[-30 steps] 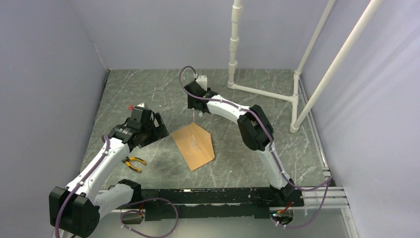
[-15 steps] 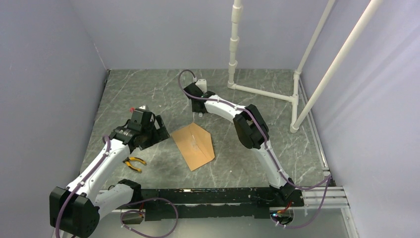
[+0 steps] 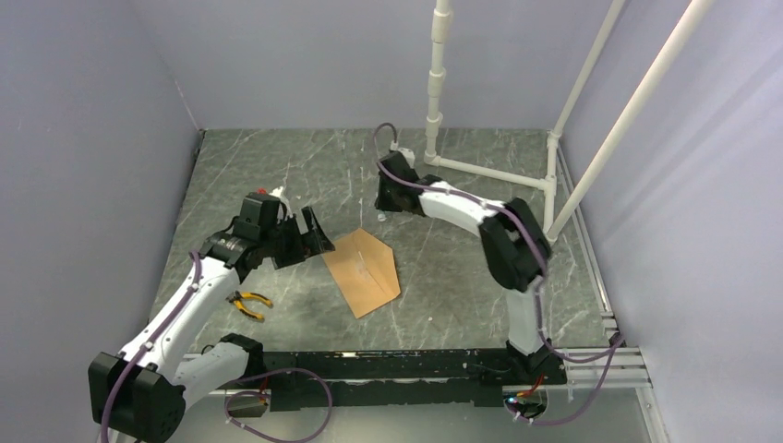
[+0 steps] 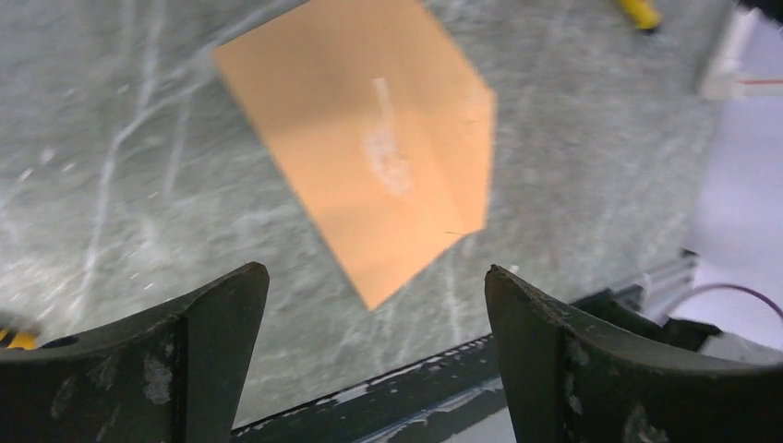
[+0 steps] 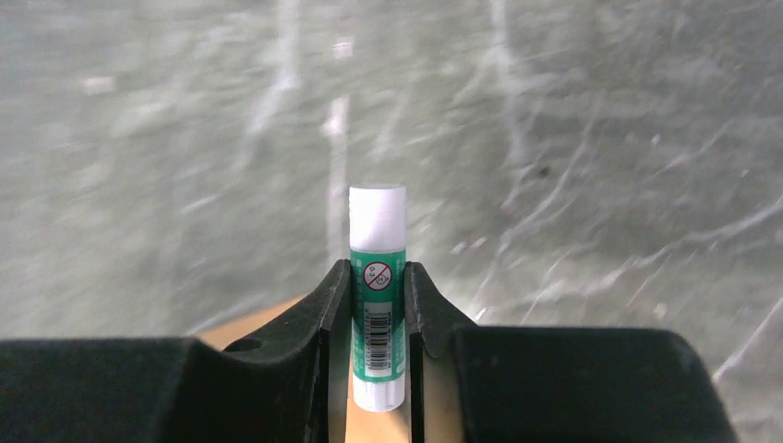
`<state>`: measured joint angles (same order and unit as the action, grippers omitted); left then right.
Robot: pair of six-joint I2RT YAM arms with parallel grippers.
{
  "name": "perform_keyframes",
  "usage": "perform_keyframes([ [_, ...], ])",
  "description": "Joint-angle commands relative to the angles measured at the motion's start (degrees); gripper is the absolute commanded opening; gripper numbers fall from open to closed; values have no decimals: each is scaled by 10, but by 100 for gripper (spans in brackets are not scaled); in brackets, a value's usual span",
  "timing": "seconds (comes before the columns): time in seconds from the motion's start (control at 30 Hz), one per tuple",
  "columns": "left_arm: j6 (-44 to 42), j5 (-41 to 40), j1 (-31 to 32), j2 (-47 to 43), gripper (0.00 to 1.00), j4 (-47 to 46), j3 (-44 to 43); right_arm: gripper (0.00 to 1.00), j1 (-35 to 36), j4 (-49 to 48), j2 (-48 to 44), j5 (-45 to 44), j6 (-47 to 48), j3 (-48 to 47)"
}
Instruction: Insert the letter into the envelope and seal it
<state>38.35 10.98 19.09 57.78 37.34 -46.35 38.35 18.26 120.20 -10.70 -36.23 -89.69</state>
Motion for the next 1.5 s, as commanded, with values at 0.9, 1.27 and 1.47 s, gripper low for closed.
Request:
perform_keyframes([
  [0.9, 229, 405, 47, 59, 50, -550, -55, 13, 46, -511, -481, 274, -262, 364],
  [1.27, 146, 400, 57, 59, 3, -495, -63, 17, 45, -465, -489, 274, -240, 345],
  [1.47, -164, 415, 57, 70, 3, -242, -156, 64, 45, -222, -521, 233, -92, 269],
])
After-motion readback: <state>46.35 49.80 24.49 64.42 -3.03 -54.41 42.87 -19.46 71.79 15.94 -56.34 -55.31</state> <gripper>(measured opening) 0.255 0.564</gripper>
